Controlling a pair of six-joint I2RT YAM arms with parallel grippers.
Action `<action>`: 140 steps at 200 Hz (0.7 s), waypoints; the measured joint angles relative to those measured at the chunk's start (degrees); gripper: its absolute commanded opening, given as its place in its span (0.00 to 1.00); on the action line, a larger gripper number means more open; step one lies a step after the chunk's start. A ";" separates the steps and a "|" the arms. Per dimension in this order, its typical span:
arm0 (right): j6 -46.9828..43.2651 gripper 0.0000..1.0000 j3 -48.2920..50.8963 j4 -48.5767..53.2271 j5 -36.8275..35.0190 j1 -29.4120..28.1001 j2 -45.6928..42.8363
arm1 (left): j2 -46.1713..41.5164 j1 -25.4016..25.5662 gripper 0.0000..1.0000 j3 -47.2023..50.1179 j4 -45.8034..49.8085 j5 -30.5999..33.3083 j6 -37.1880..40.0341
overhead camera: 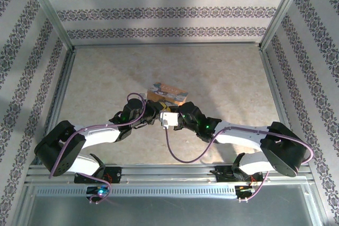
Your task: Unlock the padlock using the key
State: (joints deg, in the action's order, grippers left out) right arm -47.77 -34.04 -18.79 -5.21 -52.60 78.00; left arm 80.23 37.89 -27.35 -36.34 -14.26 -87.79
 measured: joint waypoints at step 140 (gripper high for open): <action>2.78 0.00 -0.26 -2.32 -2.21 -0.57 1.05 | 0.02 0.00 0.00 0.00 0.15 1.46 -1.25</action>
State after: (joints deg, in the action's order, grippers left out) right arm -44.99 -34.30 -21.10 -7.42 -53.17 79.05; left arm 80.25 37.89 -27.35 -36.18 -12.80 -89.03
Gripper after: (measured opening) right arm 0.054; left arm 0.086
